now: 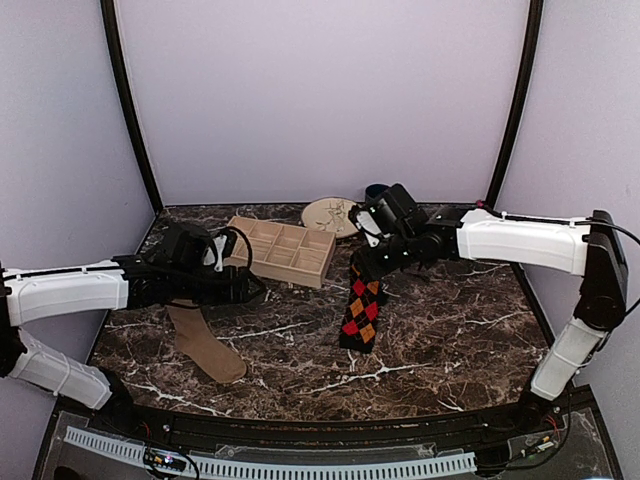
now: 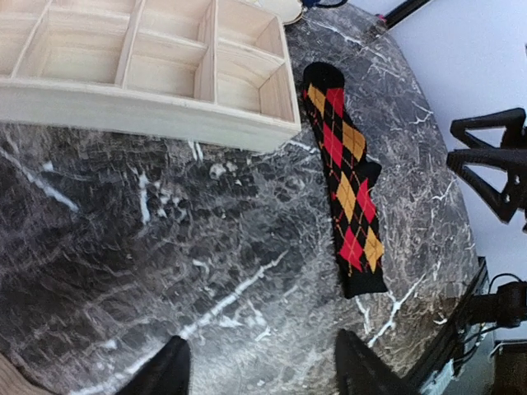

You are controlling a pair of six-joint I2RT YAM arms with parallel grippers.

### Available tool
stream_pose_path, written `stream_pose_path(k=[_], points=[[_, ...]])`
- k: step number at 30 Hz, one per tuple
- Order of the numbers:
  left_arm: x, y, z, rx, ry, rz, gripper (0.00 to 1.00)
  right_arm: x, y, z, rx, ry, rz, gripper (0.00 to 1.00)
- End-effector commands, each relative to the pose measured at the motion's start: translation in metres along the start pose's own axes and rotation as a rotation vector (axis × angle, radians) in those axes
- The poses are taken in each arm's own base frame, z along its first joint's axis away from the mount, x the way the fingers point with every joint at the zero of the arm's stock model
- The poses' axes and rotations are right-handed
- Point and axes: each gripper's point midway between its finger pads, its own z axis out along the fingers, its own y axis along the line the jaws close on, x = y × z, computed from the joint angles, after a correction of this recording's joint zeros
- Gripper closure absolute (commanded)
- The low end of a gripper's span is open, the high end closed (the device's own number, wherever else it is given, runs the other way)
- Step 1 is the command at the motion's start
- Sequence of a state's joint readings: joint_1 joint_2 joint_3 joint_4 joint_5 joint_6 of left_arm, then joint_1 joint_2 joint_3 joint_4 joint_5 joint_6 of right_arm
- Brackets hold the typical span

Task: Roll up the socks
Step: Roll the sock at the center of the board.

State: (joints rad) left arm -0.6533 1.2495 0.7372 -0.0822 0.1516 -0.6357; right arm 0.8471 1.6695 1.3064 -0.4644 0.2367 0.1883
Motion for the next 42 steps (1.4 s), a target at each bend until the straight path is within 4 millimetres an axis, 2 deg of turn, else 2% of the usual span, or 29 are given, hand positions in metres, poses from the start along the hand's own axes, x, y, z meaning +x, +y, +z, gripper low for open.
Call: stream_pose_path(k=[1,5,6,7,11,14,18,19,20,25,30,33,42], points=[[-0.003,0.013,0.001,-0.209,-0.001,0.101,0.48,0.022,0.024,-0.015,-0.028,0.034,-0.103,0.50],[-0.008,0.013,0.005,-0.294,-0.002,0.135,0.47,0.056,0.039,-0.015,-0.046,0.094,-0.170,0.50],[-0.009,0.011,0.007,-0.299,0.004,0.136,0.47,0.055,0.042,-0.024,-0.063,0.071,-0.169,0.50],[-0.009,0.008,0.010,-0.300,0.008,0.144,0.47,0.067,0.045,-0.025,-0.076,0.084,-0.176,0.50],[-0.014,0.001,0.018,-0.348,0.011,0.161,0.45,0.093,0.054,-0.033,-0.127,0.095,-0.168,0.50],[-0.021,-0.009,0.021,-0.363,-0.009,0.189,0.28,0.107,0.059,-0.036,-0.146,0.117,-0.181,0.50],[-0.024,-0.018,0.029,-0.346,-0.001,0.184,0.23,0.121,0.065,-0.038,-0.171,0.144,-0.202,0.49],[-0.024,-0.022,0.031,-0.325,-0.004,0.182,0.16,0.124,0.067,-0.037,-0.179,0.151,-0.207,0.49],[-0.024,-0.024,0.033,-0.312,-0.006,0.178,0.14,0.126,0.070,-0.037,-0.189,0.157,-0.213,0.49],[-0.021,-0.030,0.038,-0.312,0.019,0.203,0.13,0.139,0.079,-0.037,-0.235,0.184,-0.236,0.48],[-0.021,-0.041,0.035,-0.322,-0.013,0.270,0.16,0.153,0.085,-0.027,-0.254,0.226,-0.265,0.46],[-0.020,-0.048,0.033,-0.318,-0.034,0.301,0.22,0.156,0.087,-0.018,-0.248,0.235,-0.278,0.45],[-0.008,-0.052,0.031,-0.297,-0.037,0.301,0.24,0.162,0.090,0.005,-0.224,0.249,-0.308,0.48]])
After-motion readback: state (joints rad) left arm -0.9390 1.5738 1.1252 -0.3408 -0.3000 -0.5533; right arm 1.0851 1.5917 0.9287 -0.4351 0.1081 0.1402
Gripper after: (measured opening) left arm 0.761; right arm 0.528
